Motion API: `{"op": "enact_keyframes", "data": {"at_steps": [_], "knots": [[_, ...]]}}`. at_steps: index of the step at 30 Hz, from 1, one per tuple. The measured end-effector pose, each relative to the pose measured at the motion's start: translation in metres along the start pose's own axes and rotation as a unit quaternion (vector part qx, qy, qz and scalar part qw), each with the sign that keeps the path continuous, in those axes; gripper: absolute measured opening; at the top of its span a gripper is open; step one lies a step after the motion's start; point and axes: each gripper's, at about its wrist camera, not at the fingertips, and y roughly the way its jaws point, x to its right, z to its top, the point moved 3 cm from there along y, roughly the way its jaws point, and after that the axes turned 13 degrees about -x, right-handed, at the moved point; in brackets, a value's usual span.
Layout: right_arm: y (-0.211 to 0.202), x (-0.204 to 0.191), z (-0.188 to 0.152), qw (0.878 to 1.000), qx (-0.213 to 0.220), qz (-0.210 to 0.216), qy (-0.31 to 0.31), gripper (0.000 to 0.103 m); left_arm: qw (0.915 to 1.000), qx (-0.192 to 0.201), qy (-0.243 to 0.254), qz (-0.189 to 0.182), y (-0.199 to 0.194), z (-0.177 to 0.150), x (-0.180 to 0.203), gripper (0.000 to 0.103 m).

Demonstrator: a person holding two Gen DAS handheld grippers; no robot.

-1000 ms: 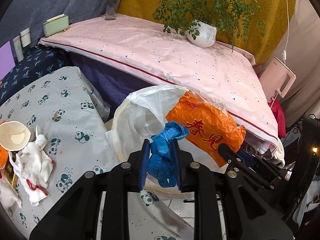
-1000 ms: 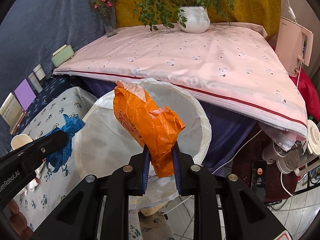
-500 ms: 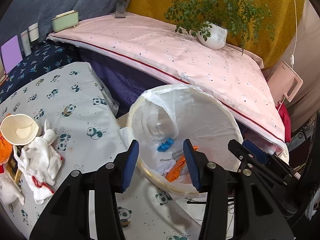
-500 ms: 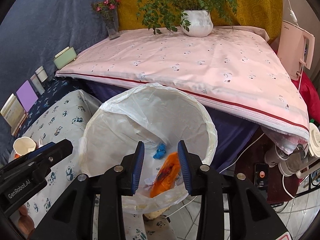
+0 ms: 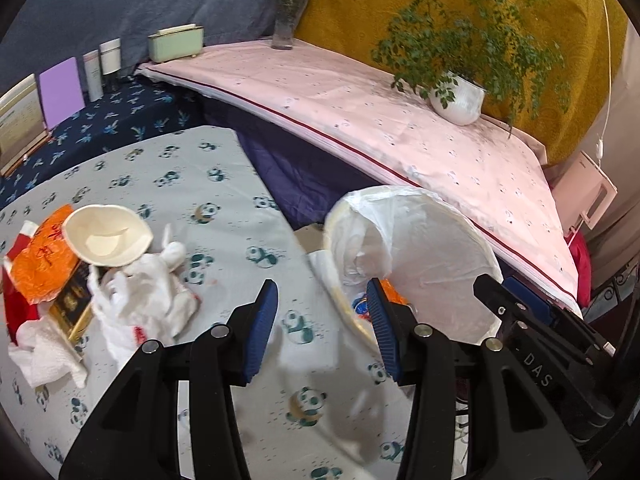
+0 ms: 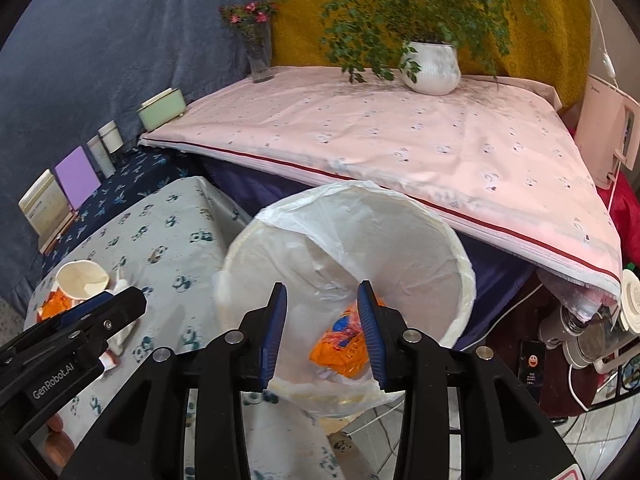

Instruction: Collect trash

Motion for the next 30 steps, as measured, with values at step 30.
{"op": "enact_keyframes", "data": {"at_steps": [30], "knots": [[0.003,-0.185,-0.064,0.984,-0.048,0.074,-0.157,0.038,0.968,-0.008,-0.22,0.121,-0.051,-0.098,-0.22,0.069]]}}
